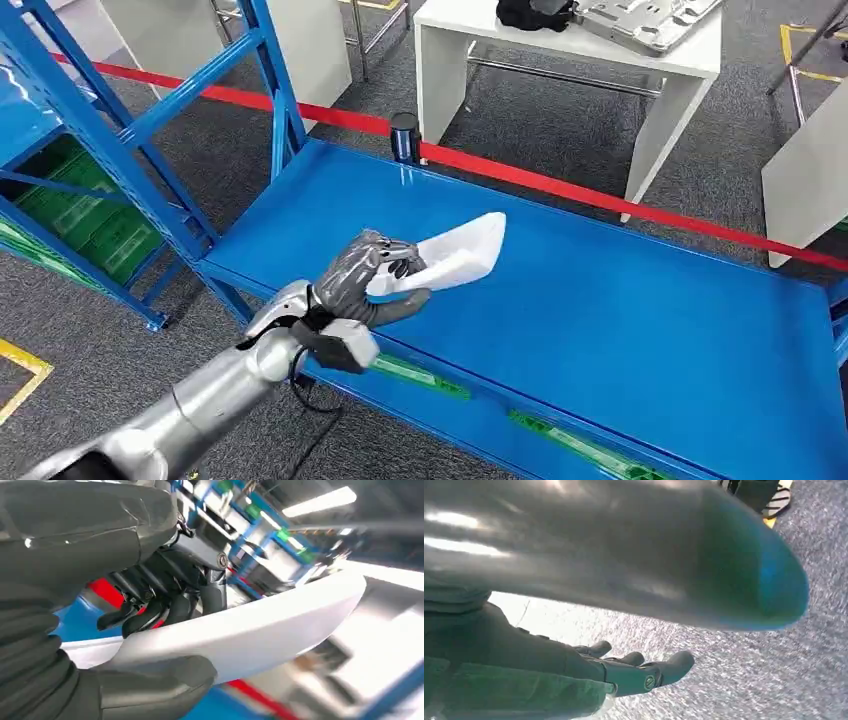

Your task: Take the parts from the cabinet and place them on the table.

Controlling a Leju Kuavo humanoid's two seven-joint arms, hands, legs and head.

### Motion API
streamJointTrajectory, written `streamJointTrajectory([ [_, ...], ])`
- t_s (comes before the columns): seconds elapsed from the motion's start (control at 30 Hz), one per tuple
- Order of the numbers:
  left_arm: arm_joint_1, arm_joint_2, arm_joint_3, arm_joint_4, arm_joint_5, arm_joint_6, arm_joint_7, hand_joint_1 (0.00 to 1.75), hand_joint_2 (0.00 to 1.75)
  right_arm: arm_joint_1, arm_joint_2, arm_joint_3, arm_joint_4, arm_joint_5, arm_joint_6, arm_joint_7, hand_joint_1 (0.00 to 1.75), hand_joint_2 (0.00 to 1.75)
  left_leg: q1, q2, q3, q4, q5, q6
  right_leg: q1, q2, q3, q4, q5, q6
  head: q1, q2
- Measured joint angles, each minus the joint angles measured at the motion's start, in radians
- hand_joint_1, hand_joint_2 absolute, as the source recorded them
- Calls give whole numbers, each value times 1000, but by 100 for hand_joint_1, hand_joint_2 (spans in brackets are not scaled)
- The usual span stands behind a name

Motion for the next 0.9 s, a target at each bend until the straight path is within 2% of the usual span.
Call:
streamJointTrajectory([
  [0.03, 23, 0, 16, -41, 77, -38, -6, 175, 175, 3, -1, -2, 0, -5, 0, 0, 0, 0, 2, 0, -13, 39, -32, -9, 0, 0, 1, 0, -1, -6, -4, 0],
  [0.1, 70, 0, 44, -103, 180, -82, -14, 175, 175, 7, -1, -4, 0, -12, 0, 0, 0, 0, 11, 0, -81, 192, -110, -23, 1, 1, 1, 0, -2, -8, -5, 0],
  [0.13, 98, 0, 55, -135, 238, -114, -17, 175, 175, 10, -1, -7, 0, -18, 0, 0, 0, 0, 15, 0, -117, 269, -139, -26, 2, 1, 1, 0, -2, -8, -5, 0],
  [0.17, 126, 1, 67, -166, 296, -144, -19, 175, 175, 13, -1, -10, 0, -23, -1, 0, 0, 0, 16, 0, -135, 307, -145, -28, 2, 1, 1, 0, -2, -8, -5, 0],
  [0.2, 153, 1, 76, -193, 339, -164, -21, 175, 175, 15, 0, -12, 0, -27, -2, 0, 0, 0, 17, 0, -131, 296, -130, -27, 2, 2, 1, 0, -3, -8, -5, 0],
  [0.23, 177, 1, 85, -224, 387, -186, -22, 175, 175, 16, 1, -17, 0, -32, -6, -2, 0, 0, 17, 0, -103, 234, -94, -24, 2, 3, 1, 0, -3, -8, -5, 0],
  [0.3, 219, 1, 99, -279, 452, -215, -24, 175, 175, 16, 7, -21, 0, -37, -13, -9, 0, 0, 15, 0, -1, 41, -12, -9, 3, 7, 4, 0, -2, -7, -5, 0],
  [0.33, 233, 1, 105, -300, 470, -224, -28, 175, 175, 16, 12, -22, -1, -39, -17, -12, 0, 0, 11, 0, 24, -12, -18, -3, 3, 6, 4, -1, -2, -6, -4, 0],
  [0.37, 250, 1, 108, -318, 491, -236, -31, 175, 175, 16, 16, -24, -1, -40, -19, -15, 0, 0, 6, 2, 23, -11, -15, 0, 10, 7, 2, -2, -1, -1, -3, 0],
  [0.43, 279, 3, 114, -350, 533, -263, -32, 175, 175, 17, 20, -24, -2, -41, -19, -16, 0, 0, 1, 1, 21, -9, -16, 5, 3, 6, 4, -4, -1, 11, -4, 0],
  [0.47, 294, 4, 116, -365, 556, -282, -34, 175, 175, 16, 23, -24, -2, -41, -19, -17, 0, 0, 0, 0, 22, -16, -11, 12, 4, 6, 7, -11, 3, 18, -5, 0],
  [0.5, 307, 5, 116, -381, 576, -302, -34, 175, 175, 16, 26, -24, -2, -40, -19, -18, 0, 0, 13, 1, 42, -40, 5, 22, 3, 4, 4, -4, 0, 20, -3, 0],
  [0.53, 316, 5, 115, -392, 598, -323, -36, 175, 175, 16, 27, -24, -2, -38, -19, -18, 0, 0, 9, 4, 48, -49, 9, 26, 5, 0, -6, 19, -16, 17, -1, 0],
  [0.57, 322, 5, 115, -399, 609, -335, -37, 175, 175, 15, 29, -24, -2, -35, -18, -18, 0, 0, 9, 4, 47, -49, 14, 33, 5, 1, -32, 77, -50, 8, -2, 0],
  [0.6, 329, 5, 114, -403, 621, -351, -36, 175, 175, 14, 29, -24, -2, -35, -19, -18, 0, 0, 6, 3, 46, -49, 14, 33, 5, 1, -67, 158, -86, 3, 2, 0],
  [0.63, 334, 8, 111, -403, 641, -377, -36, 175, 175, 14, 29, -24, -2, -34, -18, -18, 0, 0, 3, 3, 44, -48, 14, 33, 5, 1, -102, 235, -115, 1, 1, 0],
  [0.67, 334, 14, 108, -402, 657, -404, -37, 175, 175, 14, 29, -24, -2, -33, -18, -18, 0, 0, 2, 2, 42, -47, 14, 33, 5, 1, -129, 293, -130, 5, 2, 0],
  [0.7, 334, 18, 107, -400, 665, -424, -41, 175, 175, 14, 30, -24, -2, -31, -18, -18, 0, 0, 1, 1, 41, -44, 14, 33, 5, 1, -127, 293, -125, 10, 1, 0],
  [0.73, 334, 23, 106, -397, 673, -443, -45, 175, 175, 13, 30, -24, -2, -29, -16, -18, 0, 0, 1, 1, 41, -42, 14, 32, 5, 0, -99, 244, -103, 19, 1, 0],
  [0.8, 333, 28, 104, -392, 682, -465, -49, 175, 175, 8, 30, -24, -2, -27, -15, -18, 0, 0, 2, 0, 38, -30, 11, 28, 3, -2, -2, 61, -39, 35, 1, 0],
  [0.83, 333, 30, 103, -389, 686, -474, -49, 175, 175, 5, 30, -24, -2, -27, -15, -18, 0, 0, 2, 1, 33, -20, 7, 22, 3, -4, 25, -5, -32, 29, 2, 0],
  [0.87, 331, 34, 103, -386, 691, -480, -49, 175, 175, 2, 31, -24, -2, -27, -14, -18, 0, 0, -8, 0, 26, -11, 3, 16, 8, -2, 29, -4, -23, 20, 0, 0],
  [0.9, 331, 35, 102, -384, 691, -485, -50, 175, 175, -1, 32, -24, -2, -27, -14, -18, 0, 0, -6, 0, 23, -11, 5, 12, 10, -2, 25, 2, -21, 15, -1, 0],
])
